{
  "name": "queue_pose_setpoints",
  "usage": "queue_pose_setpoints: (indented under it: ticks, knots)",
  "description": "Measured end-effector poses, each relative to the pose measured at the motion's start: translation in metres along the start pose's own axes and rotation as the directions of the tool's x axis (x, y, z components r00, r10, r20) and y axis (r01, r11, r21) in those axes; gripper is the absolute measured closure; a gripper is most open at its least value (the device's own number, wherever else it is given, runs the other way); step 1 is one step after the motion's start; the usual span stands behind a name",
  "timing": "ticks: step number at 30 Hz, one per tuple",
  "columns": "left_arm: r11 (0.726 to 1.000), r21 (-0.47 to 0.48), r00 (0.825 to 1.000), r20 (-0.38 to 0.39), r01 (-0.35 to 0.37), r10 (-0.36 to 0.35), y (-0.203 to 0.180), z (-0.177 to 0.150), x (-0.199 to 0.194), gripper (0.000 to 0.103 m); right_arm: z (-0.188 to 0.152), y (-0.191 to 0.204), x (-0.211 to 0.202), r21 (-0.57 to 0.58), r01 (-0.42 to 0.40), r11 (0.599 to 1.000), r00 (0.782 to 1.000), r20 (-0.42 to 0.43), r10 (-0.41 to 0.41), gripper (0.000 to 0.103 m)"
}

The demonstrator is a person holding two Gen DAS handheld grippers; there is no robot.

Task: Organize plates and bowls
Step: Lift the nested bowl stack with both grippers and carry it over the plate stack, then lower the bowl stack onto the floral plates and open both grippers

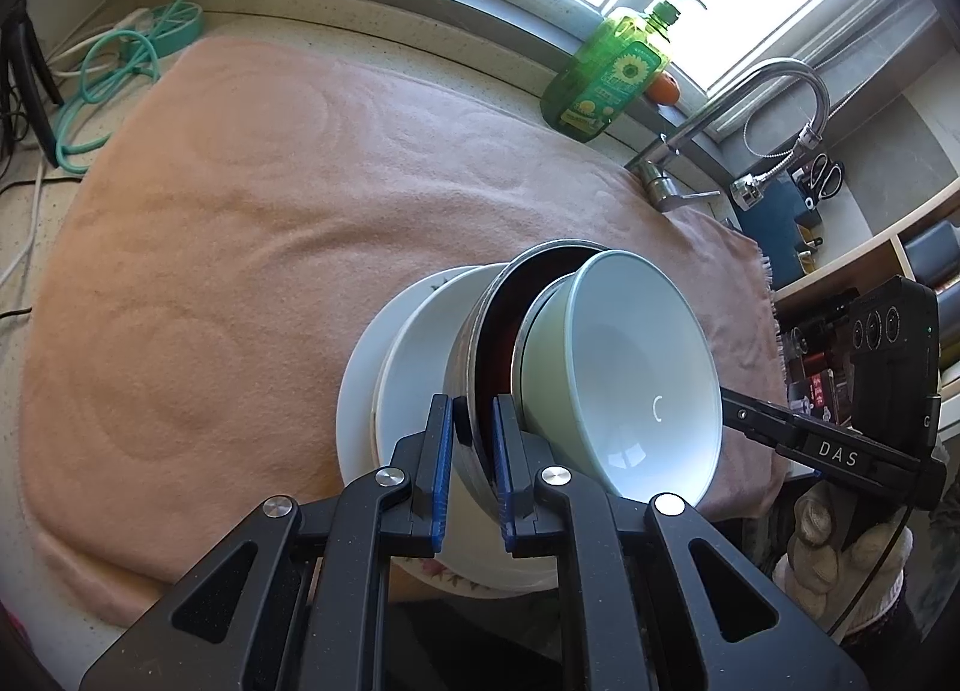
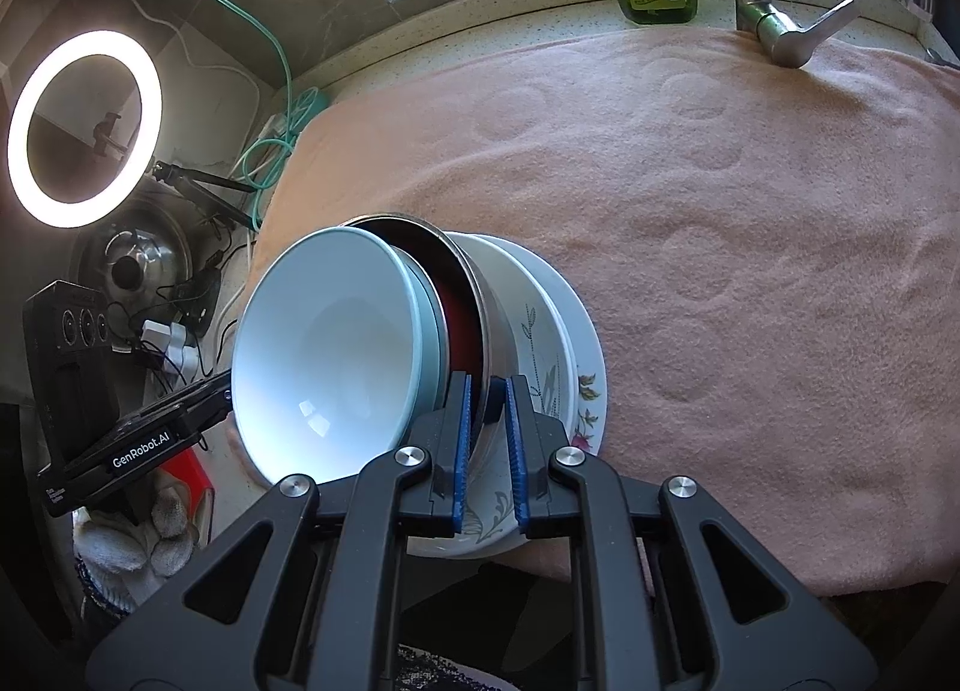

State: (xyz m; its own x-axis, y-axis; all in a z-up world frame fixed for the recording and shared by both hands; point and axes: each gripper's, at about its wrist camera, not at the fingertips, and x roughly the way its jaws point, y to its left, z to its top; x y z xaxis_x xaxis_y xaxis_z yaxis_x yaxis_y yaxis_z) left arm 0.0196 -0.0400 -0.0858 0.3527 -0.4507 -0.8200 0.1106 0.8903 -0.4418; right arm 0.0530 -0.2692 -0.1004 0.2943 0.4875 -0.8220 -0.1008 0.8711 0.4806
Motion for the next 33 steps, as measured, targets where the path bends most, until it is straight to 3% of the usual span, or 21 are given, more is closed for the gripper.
queue_pose_setpoints:
  ticks: [11, 16, 23, 27, 33]
  knots:
    - [1.000, 0.000, 1.000, 0.000, -0.002, 0.002, 0.002, -0.002, -0.003, 0.091, -0.003, 0.000, -0.004, -0.004, 0.009, 1.000, 1.000, 0.006, -0.009, 0.089]
    - [1.000, 0.006, 1.000, 0.004, -0.005, 0.005, 0.000, -0.003, -0.006, 0.091, -0.004, -0.004, -0.007, -0.002, 0.016, 1.000, 1.000, 0.014, -0.016, 0.080]
    - [1.000, 0.001, 1.000, 0.013, -0.011, 0.011, 0.004, -0.005, -0.012, 0.085, -0.008, -0.006, -0.020, -0.006, 0.031, 0.999, 0.999, 0.037, -0.031, 0.077]
    - [0.999, 0.013, 0.999, 0.032, -0.039, 0.039, 0.004, -0.006, -0.020, 0.083, -0.012, -0.003, -0.030, -0.027, 0.059, 0.998, 0.996, 0.064, -0.057, 0.061]
    - [0.997, 0.026, 0.996, 0.058, -0.075, 0.073, 0.007, -0.012, -0.033, 0.080, -0.020, 0.001, -0.042, -0.062, 0.106, 0.992, 0.990, 0.098, -0.099, 0.056]
